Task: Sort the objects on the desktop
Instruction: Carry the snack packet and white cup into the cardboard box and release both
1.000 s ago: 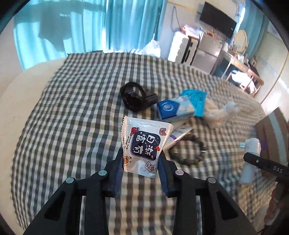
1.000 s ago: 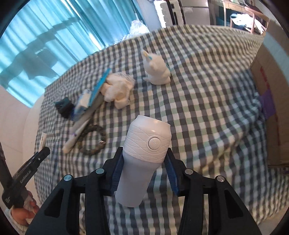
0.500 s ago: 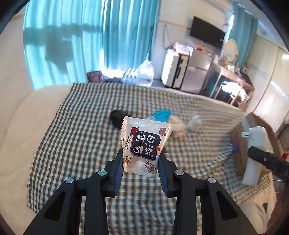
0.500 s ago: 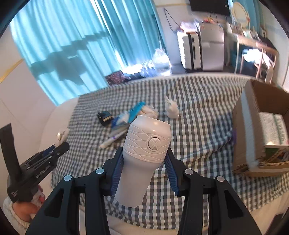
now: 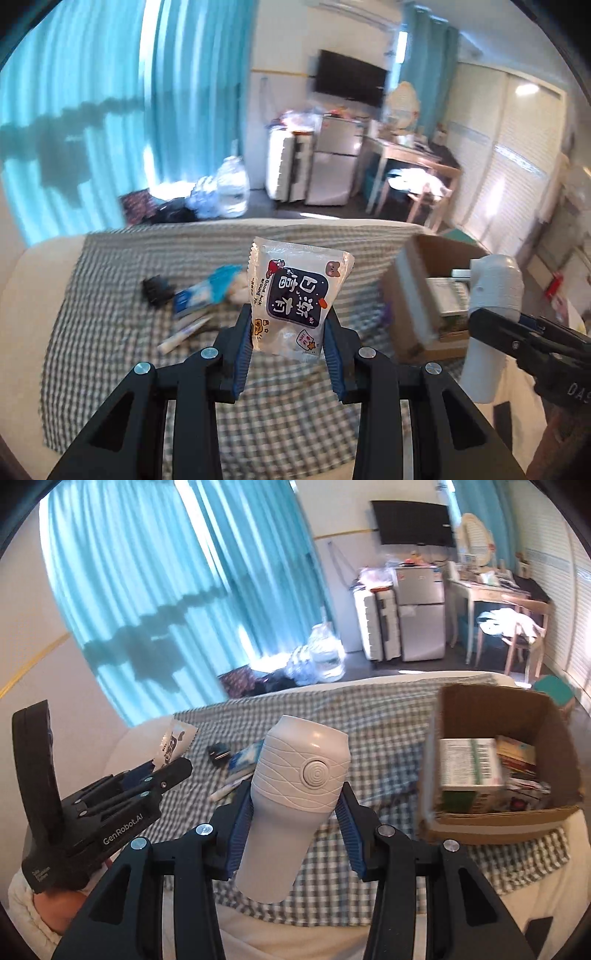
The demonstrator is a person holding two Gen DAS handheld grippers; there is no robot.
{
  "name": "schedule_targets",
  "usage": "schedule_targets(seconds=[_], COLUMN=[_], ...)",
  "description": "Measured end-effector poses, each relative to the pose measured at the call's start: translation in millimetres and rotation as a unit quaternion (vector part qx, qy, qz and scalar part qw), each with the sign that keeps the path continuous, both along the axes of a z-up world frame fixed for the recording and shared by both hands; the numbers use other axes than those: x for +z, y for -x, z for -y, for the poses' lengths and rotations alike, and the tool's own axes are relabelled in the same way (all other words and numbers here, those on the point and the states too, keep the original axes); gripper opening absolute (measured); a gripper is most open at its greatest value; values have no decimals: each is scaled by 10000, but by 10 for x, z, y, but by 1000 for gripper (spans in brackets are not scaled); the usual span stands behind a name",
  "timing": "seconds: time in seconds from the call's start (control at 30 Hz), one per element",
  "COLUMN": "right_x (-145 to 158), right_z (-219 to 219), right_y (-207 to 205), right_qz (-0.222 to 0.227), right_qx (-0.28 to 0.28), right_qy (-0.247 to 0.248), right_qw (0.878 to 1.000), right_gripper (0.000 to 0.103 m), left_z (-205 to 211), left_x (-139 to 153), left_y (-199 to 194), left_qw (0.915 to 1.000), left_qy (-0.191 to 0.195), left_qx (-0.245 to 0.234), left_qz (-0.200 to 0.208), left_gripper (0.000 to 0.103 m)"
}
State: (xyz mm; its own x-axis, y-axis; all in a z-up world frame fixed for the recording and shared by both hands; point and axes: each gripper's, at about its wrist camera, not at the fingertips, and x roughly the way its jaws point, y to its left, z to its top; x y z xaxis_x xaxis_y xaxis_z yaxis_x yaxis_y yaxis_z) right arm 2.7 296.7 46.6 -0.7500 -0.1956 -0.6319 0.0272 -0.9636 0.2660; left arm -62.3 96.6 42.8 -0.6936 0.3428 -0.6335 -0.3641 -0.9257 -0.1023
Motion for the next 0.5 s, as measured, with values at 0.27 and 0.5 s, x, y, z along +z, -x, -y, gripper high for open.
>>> schedule_targets(seconds=[0.27, 0.5], right_x=[247, 186], right_z=[-846, -1778], right_y=[41, 148], right_qz=[-148, -25], right_qx=[-759, -1338], right_qy=[-484, -520], right_qw=[9958, 9896], right_gripper=[44, 44], left_z=[-1137, -2141], left_x=[62, -74], left_y=[19, 132], left_qw=[9953, 9850], left_qy=[-134, 16], left_qx=[-957, -1723], left_qz=[-57, 70], left_gripper=[35, 35])
